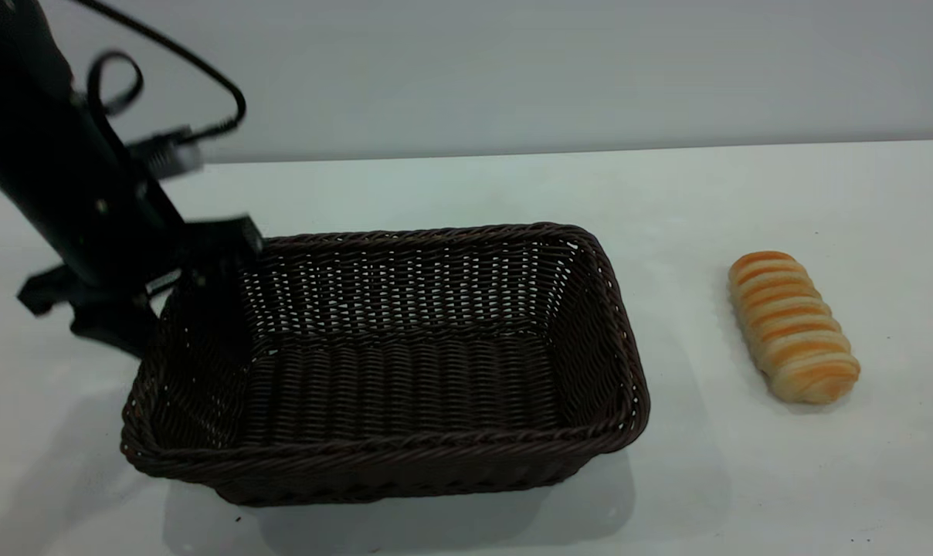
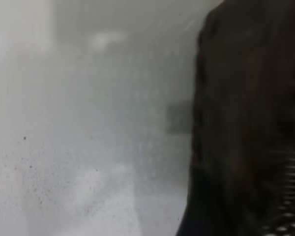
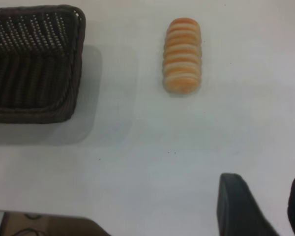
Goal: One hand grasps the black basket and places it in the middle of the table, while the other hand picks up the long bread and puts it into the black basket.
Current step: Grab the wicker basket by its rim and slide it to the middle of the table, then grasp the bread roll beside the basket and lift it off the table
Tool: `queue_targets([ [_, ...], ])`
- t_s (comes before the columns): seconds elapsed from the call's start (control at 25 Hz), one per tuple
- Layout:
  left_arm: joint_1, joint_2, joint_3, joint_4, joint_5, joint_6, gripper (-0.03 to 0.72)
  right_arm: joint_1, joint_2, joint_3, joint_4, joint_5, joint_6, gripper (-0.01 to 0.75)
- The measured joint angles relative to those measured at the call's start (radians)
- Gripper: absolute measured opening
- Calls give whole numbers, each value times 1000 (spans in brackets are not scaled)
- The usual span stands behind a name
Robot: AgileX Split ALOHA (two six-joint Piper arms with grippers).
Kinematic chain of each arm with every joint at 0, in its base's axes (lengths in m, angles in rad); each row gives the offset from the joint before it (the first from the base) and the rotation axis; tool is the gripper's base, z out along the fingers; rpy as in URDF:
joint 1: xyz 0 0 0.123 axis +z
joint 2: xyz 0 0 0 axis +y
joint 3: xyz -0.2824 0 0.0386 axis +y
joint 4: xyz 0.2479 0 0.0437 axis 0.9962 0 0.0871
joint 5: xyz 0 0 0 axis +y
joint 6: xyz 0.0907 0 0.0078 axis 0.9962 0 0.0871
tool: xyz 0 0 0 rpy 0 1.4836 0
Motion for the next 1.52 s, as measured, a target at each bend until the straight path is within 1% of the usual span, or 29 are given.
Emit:
queue_targets([
  [0.12, 8, -65, 0, 36, 39, -14, 587, 0, 0, 0, 0, 0, 0, 239],
  [0.36, 8, -235, 0, 170, 121, -83, 587, 0, 0, 0, 2, 0, -1, 239],
  [0.48, 8, -328, 0, 196, 149, -94, 587, 0, 0, 0, 33, -7, -19, 239],
  [0.56, 8, -394, 1, 197, 153, -95, 587, 0, 6, 0, 91, -45, -41, 239],
  [0.64, 8, -474, 1, 191, 145, -95, 587, 0, 44, 1, 185, -133, -90, 246],
  [0.76, 8, -597, 1, 170, 121, -61, 587, 0, 173, 16, 336, -273, -254, 298],
  [1.0, 8, -851, 2, 68, 95, 69, 587, 0, 592, 23, 694, -527, -663, 495],
  [1.12, 8, -974, 5, 31, 85, 134, 587, 0, 809, 19, 894, -617, -882, 564],
  [1.2, 8, -1057, 6, 25, 77, 154, 587, 0, 974, 13, 1020, -657, -1033, 580],
  [1.36, 8, -1192, 6, 25, 69, 164, 587, 0, 1251, -27, 1289, -715, -1299, 582],
  [1.52, 8, -1282, 6, 24, 70, 167, 587, 0, 1458, -82, 1512, -736, -1535, 583],
])
